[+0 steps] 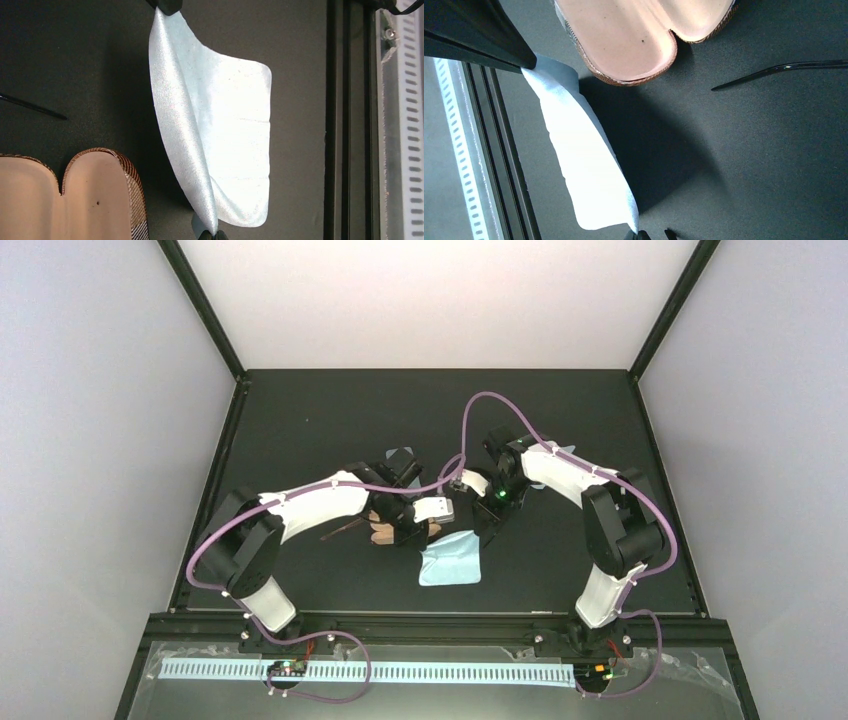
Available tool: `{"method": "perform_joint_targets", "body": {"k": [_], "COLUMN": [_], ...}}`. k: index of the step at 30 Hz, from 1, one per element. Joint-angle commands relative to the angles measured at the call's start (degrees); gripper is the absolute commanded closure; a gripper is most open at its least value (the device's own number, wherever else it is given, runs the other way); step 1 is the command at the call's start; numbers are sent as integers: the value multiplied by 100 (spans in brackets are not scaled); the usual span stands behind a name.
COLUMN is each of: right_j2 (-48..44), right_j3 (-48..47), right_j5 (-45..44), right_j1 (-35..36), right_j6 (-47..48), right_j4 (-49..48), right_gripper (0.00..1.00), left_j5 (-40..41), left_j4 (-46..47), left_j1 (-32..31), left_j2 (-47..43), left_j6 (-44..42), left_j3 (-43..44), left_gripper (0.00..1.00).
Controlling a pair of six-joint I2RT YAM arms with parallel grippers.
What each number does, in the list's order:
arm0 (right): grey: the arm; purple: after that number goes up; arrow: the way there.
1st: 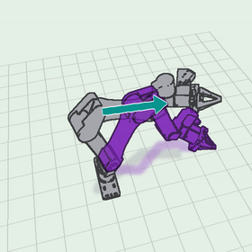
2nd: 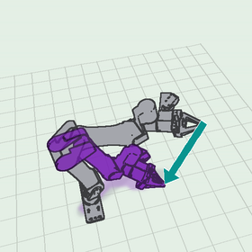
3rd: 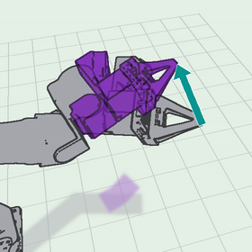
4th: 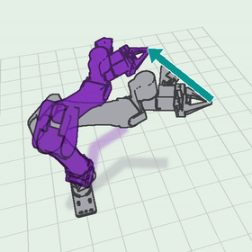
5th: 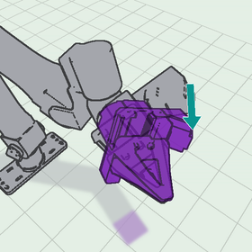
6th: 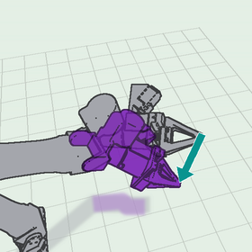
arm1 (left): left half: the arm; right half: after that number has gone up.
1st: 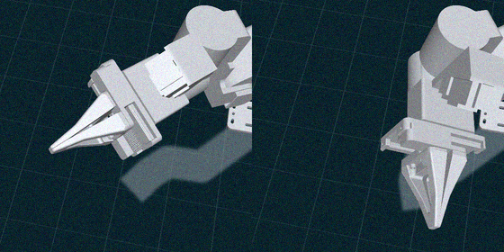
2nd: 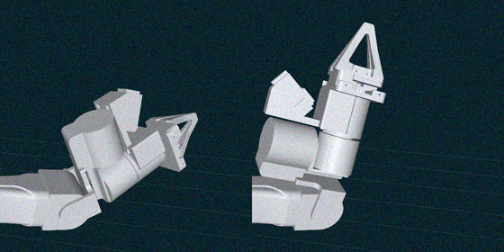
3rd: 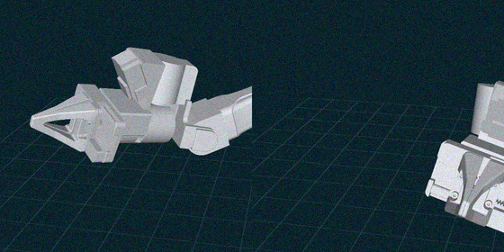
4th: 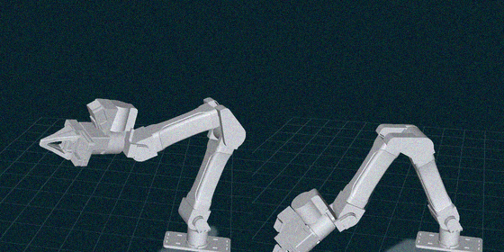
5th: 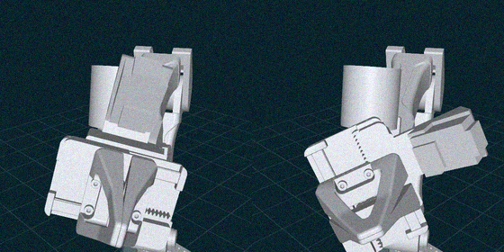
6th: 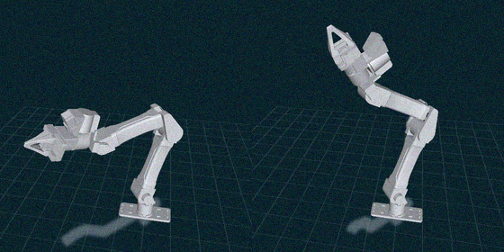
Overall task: Organize the sunglasses
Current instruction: Adjust the glasses cleaning cloth at the center of the board.
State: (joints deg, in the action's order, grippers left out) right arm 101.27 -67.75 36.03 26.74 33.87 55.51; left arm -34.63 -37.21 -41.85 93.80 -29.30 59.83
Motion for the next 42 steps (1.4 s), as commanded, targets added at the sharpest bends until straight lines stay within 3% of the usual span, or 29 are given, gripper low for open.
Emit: {"method": "perform_joint_targets", "body": {"k": [1,17,42], "right_j2": [-90,137,-196], "right_j3": [79,197,274], "right_j5": [-27,215,193], "right_j1": [-11,19,156], "right_j6": [-116,247,54], "right_j4": [-117,300,302], "right_gripper": [99,98,99], "left_j5": [132,-37,787], "left_j4": [137,265,214], "left_j1": [-68,-251,-581], "left_j2": [103,186,-357], "left_j6": [117,-80,-107], "left_j3": [-19,-102,-232], "left_gripper": [98,97,98]}}
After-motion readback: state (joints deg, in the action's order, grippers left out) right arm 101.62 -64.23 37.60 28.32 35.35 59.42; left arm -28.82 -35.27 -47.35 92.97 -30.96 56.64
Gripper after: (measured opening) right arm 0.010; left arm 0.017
